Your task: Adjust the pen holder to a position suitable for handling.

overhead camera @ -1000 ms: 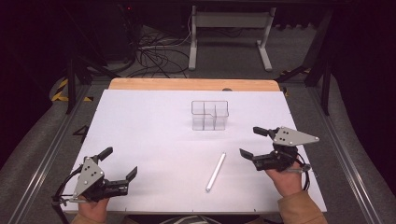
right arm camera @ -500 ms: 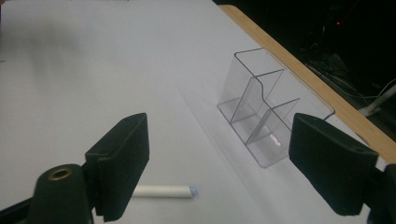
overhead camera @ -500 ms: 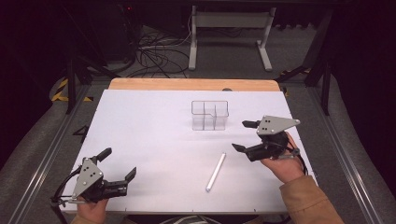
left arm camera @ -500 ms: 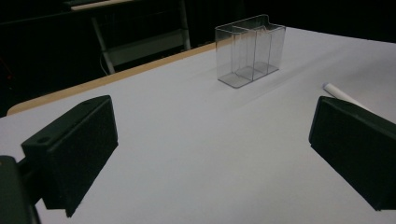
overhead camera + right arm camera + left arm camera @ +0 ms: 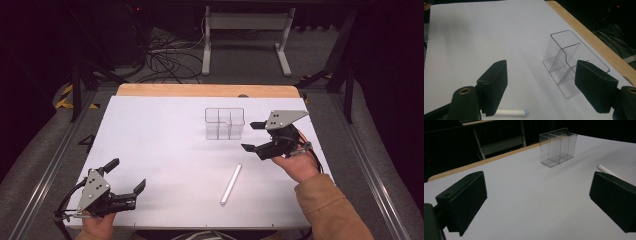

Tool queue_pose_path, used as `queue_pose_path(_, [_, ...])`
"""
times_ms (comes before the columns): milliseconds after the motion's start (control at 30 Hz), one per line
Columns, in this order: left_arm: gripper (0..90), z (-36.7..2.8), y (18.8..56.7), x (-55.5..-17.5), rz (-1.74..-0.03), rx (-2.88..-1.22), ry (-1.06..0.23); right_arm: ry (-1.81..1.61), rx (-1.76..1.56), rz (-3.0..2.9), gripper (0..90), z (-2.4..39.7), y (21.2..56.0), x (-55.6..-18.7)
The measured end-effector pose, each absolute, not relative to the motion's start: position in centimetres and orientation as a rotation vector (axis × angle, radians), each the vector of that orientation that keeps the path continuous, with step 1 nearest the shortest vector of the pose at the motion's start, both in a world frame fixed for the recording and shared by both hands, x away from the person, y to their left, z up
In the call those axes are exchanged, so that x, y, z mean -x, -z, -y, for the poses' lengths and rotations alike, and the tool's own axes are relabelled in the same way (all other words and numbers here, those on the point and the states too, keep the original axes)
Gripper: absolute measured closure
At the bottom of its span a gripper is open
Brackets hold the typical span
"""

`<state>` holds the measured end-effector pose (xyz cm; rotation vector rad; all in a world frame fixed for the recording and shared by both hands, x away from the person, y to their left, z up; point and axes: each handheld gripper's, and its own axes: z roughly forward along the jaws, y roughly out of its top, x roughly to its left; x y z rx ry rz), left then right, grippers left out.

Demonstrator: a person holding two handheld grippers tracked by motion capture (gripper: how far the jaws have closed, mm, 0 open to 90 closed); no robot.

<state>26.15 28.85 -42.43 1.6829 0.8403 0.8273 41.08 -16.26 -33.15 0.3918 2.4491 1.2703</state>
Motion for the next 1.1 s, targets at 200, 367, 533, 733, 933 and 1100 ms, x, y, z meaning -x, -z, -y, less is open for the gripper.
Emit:
queue_pose_path(200, [2.1, -28.8, 42.4, -26.2, -0.840, -1.683, -0.827, -1.245, -0.385, -2.490, 27.5, 15.4, 32.8, -42.7])
queue_pose_path(367, [2.1, -29.0, 42.4, -26.3, -0.835, -1.689, -0.830, -1.186, -0.354, -2.507, 28.9, 14.6, 32.4, -43.6])
queue_pose_path(533, [2.1, -29.0, 42.4, -26.3, -0.835, -1.689, -0.828, -1.171, -0.352, -2.514, 30.0, 14.1, 32.6, -44.4])
queue_pose_path(733, [2.2, -28.9, 42.5, -26.4, -0.835, -1.690, -0.824, -1.073, -0.313, -2.545, 34.3, 12.9, 32.8, -45.4])
queue_pose_path(933, [2.2, -29.0, 42.5, -26.4, -0.832, -1.690, -0.823, -1.048, -0.306, -2.566, 37.4, 12.3, 32.9, -46.5])
queue_pose_path(1100, [2.3, -29.2, 42.5, -26.3, -0.841, -1.686, -0.822, -1.010, -0.312, -2.599, 41.3, 11.3, 33.7, -47.8])
